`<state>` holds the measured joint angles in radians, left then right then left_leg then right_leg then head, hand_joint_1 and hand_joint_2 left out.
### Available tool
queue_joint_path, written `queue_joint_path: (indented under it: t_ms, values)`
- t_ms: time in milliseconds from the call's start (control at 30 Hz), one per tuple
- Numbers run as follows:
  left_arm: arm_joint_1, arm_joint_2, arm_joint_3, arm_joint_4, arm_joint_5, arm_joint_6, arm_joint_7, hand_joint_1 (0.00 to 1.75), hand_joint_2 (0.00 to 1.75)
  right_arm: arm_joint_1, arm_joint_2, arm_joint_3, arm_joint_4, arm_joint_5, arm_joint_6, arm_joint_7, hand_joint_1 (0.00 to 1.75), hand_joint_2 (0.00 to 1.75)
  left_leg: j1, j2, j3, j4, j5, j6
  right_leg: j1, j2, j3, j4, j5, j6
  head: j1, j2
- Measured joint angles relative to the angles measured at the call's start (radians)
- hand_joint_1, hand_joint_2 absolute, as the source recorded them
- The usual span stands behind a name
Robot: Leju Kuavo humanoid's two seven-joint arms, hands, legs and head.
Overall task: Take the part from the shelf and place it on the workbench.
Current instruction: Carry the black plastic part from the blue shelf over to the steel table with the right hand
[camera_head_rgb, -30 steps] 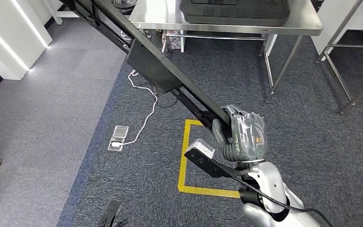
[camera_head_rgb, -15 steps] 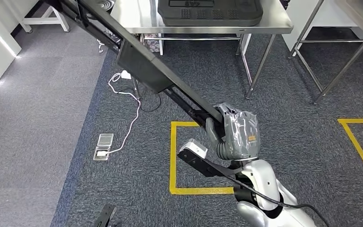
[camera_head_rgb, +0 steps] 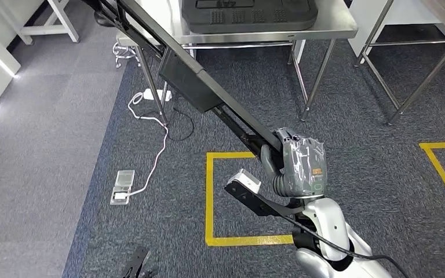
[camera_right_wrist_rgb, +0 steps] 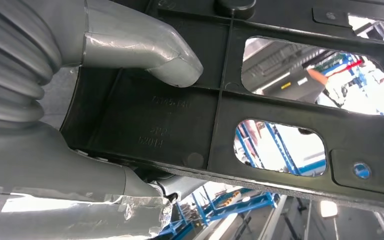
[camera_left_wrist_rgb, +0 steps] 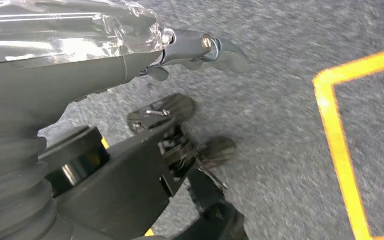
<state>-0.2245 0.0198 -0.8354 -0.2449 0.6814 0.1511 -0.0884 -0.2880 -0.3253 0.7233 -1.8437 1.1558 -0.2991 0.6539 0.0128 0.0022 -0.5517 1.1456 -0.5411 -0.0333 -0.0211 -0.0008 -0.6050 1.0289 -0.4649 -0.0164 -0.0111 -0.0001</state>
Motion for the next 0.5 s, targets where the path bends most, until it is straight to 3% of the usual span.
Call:
queue_joint_path:
  t_ms: [67, 100, 133, 167, 200, 300, 333, 433, 500]
  values:
    - [0.002, 0.0, 0.0, 0.0, 0.0, 0.001, 0.0, 0.0, 1.75, -0.001, 0.001, 0.0, 0.001, 0.004, 0.001, 0.0, 1.64, 1.75, 0.0, 0.0, -0.09, 0.125, -0.042, -0.004, 0.002, 0.002, 0.024, -0.002, -0.02, -0.006, -0.012, 0.0]
    - [0.004, 0.0, 0.0, 0.0, 0.0, 0.002, 0.0, 0.0, 1.75, -0.001, 0.001, 0.0, 0.001, 0.006, 0.001, 0.0, 1.64, 1.75, -0.001, 0.0, -0.128, 0.161, -0.071, -0.004, 0.003, 0.004, 0.038, -0.002, -0.031, -0.008, -0.018, 0.0]
    - [0.006, 0.0, 0.0, 0.0, 0.0, 0.002, 0.0, 0.0, 1.75, 0.0, 0.002, 0.0, 0.002, 0.007, 0.001, 0.0, 1.64, 1.75, -0.002, 0.0, -0.153, 0.169, -0.091, -0.002, 0.005, 0.007, 0.054, -0.002, -0.043, -0.009, -0.024, 0.0]
    - [0.007, 0.0, 0.0, 0.0, 0.0, 0.002, 0.0, 0.0, 1.75, 0.0, 0.002, 0.0, 0.002, 0.008, 0.001, 0.0, 1.64, 1.75, -0.005, 0.0, -0.165, 0.146, -0.09, 0.003, 0.007, 0.009, 0.073, -0.003, -0.056, -0.01, -0.03, 0.0]
    - [0.007, 0.0, 0.0, 0.0, 0.0, 0.002, 0.0, 0.0, 1.75, 0.0, 0.002, 0.0, 0.002, 0.009, 0.001, 0.0, 1.64, 1.75, -0.009, -0.001, -0.165, 0.098, -0.063, 0.011, 0.009, 0.01, 0.093, -0.004, -0.07, -0.01, -0.037, 0.0]
    - [0.011, 0.002, 0.0, 0.001, 0.0, 0.001, 0.0, 0.0, 1.75, 0.001, 0.005, 0.0, 0.004, 0.01, 0.001, -0.001, 1.64, 1.75, -0.031, -0.01, -0.143, -0.07, 0.094, 0.046, 0.013, 0.018, 0.141, -0.011, -0.109, -0.005, -0.053, 0.0]
    - [0.013, 0.004, 0.0, 0.001, 0.0, 0.0, 0.0, 0.0, 1.75, 0.001, 0.006, 0.0, 0.006, 0.01, 0.001, -0.001, 1.64, 1.75, -0.037, -0.016, -0.135, -0.098, 0.119, 0.053, 0.014, 0.023, 0.155, -0.012, -0.116, -0.002, -0.057, 0.0]
    - [0.009, 0.004, 0.0, 0.001, 0.0, -0.001, 0.0, 0.0, 1.75, 0.001, 0.008, 0.0, 0.007, 0.011, 0.001, -0.001, 1.64, 1.75, -0.033, -0.024, -0.088, -0.124, 0.113, 0.063, 0.019, 0.027, 0.172, 0.029, -0.101, 0.013, -0.057, 0.0]
    - [0.002, 0.004, 0.0, 0.0, 0.0, -0.001, -0.001, 0.0, 1.75, -0.003, 0.008, 0.0, 0.007, 0.011, 0.001, -0.001, 1.64, 1.75, -0.027, -0.021, -0.054, -0.131, 0.106, 0.073, 0.02, 0.019, 0.127, 0.118, -0.098, 0.022, -0.051, 0.0]
